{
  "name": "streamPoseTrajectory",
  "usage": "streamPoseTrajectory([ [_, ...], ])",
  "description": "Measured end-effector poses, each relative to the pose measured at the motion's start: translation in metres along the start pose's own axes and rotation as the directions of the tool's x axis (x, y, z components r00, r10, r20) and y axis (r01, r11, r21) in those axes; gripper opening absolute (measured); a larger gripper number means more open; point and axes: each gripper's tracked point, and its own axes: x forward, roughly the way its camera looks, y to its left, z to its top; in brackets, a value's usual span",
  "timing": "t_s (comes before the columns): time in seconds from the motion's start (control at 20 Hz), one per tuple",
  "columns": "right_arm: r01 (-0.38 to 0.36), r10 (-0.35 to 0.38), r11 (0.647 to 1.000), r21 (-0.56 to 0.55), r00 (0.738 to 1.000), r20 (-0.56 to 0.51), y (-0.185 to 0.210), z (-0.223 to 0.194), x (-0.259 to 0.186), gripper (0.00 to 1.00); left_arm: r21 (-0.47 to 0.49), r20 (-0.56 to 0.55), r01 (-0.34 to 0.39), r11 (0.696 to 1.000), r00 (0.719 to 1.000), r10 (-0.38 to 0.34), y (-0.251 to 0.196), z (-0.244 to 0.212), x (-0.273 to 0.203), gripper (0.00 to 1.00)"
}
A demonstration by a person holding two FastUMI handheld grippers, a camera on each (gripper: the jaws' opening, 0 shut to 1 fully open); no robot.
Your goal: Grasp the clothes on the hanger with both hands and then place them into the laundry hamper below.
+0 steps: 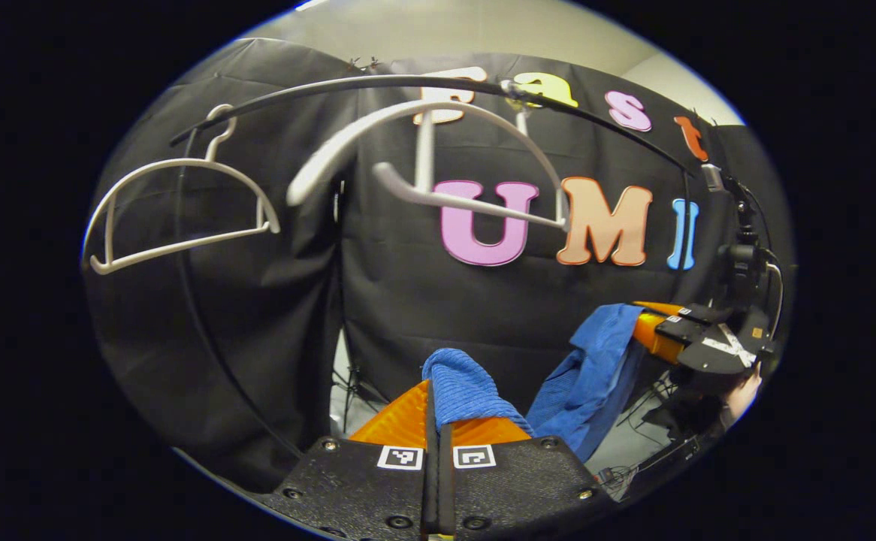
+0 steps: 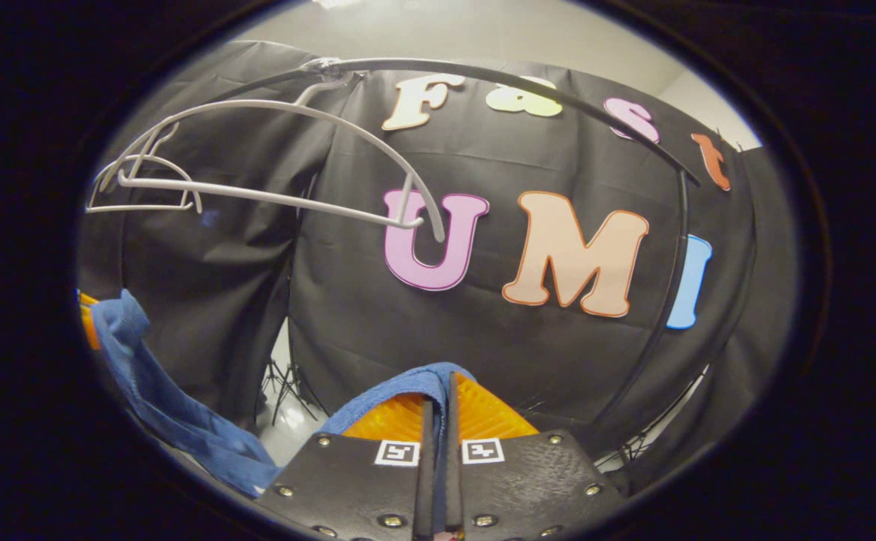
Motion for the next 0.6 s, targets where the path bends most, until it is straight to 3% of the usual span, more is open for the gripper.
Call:
streamPoseTrajectory([
  [0.25, -0.055, 0.054, 0.998, 0.023, 0.998, 0.009, 0.023, 0.007, -0.009, 0.06, 0.037, 0.062, 0.130, 0.991, 0.989, -0.132, -0.055, 0.028, 0.026, 0.01],
  [0.6, -0.095, 0.100, 0.990, 0.102, 0.994, -0.047, 0.032, -0.019, -0.017, 0.06, -0.021, 0.050, 0.256, 0.967, 0.966, -0.254, -0.099, 0.018, 0.045, 0.00],
])
